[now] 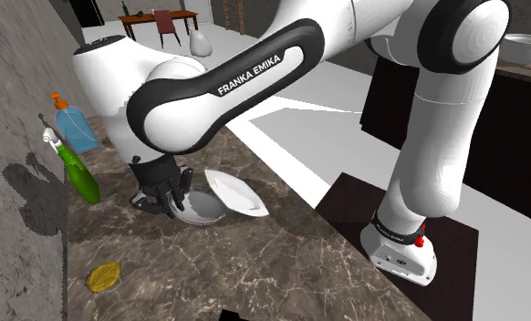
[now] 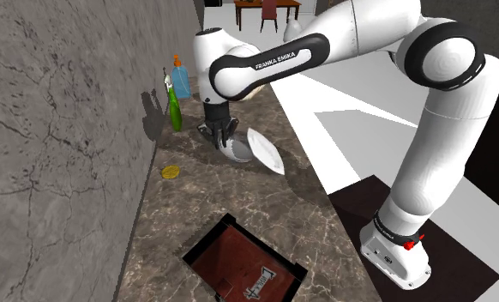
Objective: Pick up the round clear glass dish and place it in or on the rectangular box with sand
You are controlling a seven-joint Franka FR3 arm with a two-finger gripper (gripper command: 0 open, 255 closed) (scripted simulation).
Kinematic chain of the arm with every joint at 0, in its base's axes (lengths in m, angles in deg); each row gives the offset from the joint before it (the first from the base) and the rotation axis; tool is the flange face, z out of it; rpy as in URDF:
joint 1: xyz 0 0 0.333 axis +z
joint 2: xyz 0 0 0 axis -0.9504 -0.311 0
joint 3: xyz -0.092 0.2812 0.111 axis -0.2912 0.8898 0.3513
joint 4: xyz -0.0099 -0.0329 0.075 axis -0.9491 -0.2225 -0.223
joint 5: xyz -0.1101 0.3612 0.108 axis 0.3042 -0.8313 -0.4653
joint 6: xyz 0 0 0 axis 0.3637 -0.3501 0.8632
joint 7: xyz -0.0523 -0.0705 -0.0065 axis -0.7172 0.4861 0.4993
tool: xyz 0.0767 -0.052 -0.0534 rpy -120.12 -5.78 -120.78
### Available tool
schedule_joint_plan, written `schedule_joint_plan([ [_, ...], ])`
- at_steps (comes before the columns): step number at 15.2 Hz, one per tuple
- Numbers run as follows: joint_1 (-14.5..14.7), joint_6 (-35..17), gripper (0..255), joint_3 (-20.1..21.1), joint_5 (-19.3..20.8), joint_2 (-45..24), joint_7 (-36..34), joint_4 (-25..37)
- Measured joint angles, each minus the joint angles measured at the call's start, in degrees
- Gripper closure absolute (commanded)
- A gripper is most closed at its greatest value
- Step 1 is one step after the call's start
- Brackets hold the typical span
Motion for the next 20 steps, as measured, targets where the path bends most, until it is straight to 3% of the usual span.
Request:
schedule_joint_plan([
  [10, 0.0, 7.5, 255, 0.2, -0.9, 1.2, 0.5, 6.5],
  [20, 4.2, 8.0, 255, 4.9, -5.7, 9.6, -7.4, 0.3],
])
